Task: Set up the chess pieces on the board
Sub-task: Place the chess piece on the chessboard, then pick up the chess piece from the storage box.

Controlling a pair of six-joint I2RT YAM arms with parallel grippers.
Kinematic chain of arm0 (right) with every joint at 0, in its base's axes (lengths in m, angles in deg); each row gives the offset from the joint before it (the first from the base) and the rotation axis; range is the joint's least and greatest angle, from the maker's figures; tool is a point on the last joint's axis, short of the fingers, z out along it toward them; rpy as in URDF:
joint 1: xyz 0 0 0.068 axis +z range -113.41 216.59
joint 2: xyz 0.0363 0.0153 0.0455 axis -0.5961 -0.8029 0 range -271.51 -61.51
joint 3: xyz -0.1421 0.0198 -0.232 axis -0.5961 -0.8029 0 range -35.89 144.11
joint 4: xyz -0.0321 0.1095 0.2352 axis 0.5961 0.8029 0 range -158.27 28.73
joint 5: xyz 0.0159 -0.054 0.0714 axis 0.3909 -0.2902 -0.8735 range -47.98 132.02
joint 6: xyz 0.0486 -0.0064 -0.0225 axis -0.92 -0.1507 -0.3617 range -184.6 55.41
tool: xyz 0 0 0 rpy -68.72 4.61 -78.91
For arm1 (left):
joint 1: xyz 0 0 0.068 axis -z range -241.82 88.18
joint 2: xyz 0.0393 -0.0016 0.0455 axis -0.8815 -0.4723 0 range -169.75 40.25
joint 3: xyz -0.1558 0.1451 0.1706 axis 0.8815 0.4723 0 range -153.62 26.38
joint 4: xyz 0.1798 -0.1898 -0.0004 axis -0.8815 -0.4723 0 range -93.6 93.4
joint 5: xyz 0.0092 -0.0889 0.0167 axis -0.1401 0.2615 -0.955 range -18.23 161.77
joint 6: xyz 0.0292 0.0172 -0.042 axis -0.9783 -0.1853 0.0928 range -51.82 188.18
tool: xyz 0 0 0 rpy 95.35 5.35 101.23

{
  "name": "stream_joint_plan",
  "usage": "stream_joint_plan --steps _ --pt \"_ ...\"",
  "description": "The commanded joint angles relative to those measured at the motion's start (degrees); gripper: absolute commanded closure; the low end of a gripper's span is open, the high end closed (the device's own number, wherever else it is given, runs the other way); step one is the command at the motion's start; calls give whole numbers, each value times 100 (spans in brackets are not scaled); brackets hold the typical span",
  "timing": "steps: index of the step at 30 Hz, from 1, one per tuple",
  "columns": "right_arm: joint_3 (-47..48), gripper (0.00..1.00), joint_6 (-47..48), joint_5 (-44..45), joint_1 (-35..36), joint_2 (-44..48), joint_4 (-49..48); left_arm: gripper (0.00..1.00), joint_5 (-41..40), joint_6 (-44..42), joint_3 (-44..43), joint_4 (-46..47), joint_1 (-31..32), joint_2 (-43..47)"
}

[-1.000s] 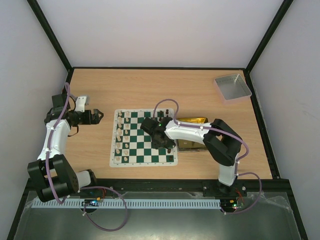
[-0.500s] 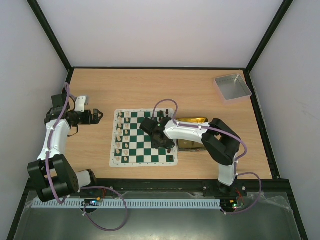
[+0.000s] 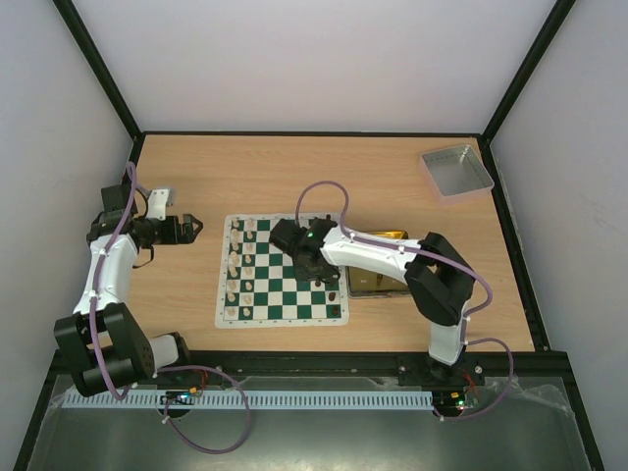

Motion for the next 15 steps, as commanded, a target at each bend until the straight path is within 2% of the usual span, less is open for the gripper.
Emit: stream_joint_plan --steps 1,8,15 --pt "311 72 84 446 -202 547 681 1 118 -60 -23 -71 -37 1" --pt "-606 72 391 395 -1563 1699 655 1 130 -53 -23 -75 -33 10" --pt "-1768 72 756 -95 -2627 2003 -15 1 132 -52 -30 -80 -36 -60"
